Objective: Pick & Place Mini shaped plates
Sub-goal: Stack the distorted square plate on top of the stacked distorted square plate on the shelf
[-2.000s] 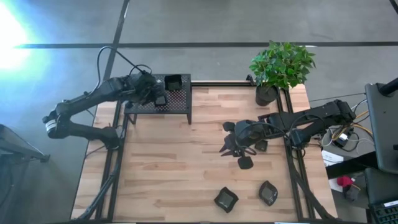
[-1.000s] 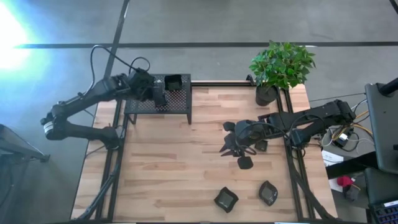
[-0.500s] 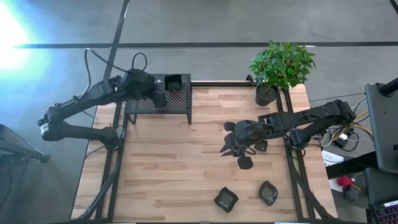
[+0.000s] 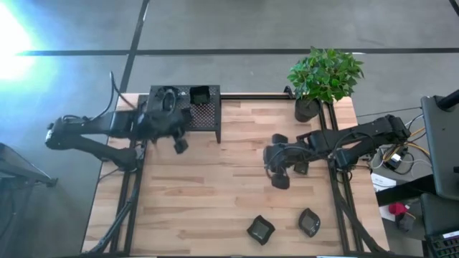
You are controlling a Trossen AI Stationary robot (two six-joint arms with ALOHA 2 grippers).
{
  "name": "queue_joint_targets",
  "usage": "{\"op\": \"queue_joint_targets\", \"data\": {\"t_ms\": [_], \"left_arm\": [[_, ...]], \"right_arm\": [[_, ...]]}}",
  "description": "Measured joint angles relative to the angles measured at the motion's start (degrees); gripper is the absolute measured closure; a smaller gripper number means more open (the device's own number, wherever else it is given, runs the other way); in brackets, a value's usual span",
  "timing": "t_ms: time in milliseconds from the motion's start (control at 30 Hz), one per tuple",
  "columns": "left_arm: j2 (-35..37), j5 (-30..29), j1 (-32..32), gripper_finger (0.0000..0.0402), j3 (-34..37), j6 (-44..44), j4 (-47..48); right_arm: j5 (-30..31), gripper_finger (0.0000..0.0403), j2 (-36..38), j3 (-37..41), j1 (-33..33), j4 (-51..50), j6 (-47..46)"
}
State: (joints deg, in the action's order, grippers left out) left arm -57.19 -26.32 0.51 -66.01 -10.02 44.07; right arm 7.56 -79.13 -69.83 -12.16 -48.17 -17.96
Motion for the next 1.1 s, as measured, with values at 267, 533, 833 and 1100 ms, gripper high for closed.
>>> {"op": "queue_joint_targets", "data": {"t_ms": [267,533,833,1100], "left_arm": [[-0.19,-9.39,13.36,0.0342,4.35,-0.75,-2.89],[-0.32,-9.81,19.27,0.0342,11.02,-0.30,-11.27],[-0.40,-9.64,22.71,0.0342,17.05,1.20,-19.61],[-0.44,-9.58,25.80,0.0342,18.79,1.33,-24.22]], "right_arm": [[2.92,0.0335,0.00,4.11,0.00,-3.31,-8.74],[-2.46,0.0335,0.00,7.76,-4.50,-1.48,-14.81],[-1.13,0.0335,-0.07,10.13,-14.55,12.52,-15.15],[3.92,0.0335,-3.15,13.97,-21.49,22.42,-15.10]]}}
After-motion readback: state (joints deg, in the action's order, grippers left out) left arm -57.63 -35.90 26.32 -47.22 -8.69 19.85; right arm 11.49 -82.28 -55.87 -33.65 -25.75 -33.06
